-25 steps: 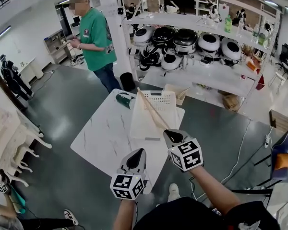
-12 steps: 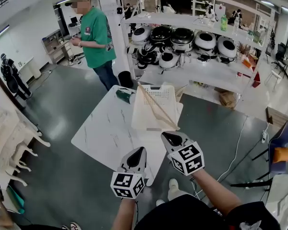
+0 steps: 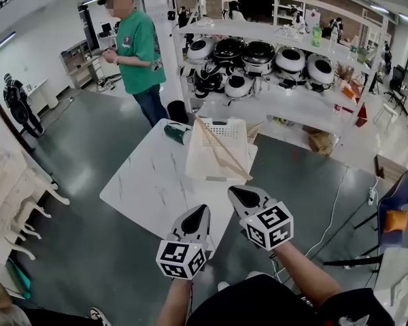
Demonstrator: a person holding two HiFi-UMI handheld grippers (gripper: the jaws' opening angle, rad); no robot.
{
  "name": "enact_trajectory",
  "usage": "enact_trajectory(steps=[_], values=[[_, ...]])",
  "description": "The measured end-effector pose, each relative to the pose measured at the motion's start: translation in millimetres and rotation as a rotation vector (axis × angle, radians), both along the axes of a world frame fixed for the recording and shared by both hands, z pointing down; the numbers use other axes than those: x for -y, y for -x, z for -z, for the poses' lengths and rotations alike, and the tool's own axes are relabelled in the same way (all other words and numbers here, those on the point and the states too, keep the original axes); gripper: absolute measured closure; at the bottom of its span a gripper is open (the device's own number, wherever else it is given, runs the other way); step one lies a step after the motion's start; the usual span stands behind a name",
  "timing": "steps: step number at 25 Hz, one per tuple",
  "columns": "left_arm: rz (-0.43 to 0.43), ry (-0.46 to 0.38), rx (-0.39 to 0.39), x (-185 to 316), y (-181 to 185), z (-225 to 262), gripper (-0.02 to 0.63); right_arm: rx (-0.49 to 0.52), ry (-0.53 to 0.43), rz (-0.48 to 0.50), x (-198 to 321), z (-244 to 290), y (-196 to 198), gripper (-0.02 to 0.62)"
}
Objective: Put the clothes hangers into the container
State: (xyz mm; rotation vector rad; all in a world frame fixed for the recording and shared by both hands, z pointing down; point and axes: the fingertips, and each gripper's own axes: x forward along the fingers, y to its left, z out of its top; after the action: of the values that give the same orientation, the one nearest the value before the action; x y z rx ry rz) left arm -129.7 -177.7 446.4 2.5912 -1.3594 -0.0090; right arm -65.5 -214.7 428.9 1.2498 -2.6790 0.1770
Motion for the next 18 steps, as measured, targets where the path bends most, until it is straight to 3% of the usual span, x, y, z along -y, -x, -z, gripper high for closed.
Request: enact_trajectory(steps=[18], values=[[0.040, -0.026, 0.001, 1, -51, 22, 0.601, 0.052, -0.021, 0.029, -10, 23, -47, 0.576]])
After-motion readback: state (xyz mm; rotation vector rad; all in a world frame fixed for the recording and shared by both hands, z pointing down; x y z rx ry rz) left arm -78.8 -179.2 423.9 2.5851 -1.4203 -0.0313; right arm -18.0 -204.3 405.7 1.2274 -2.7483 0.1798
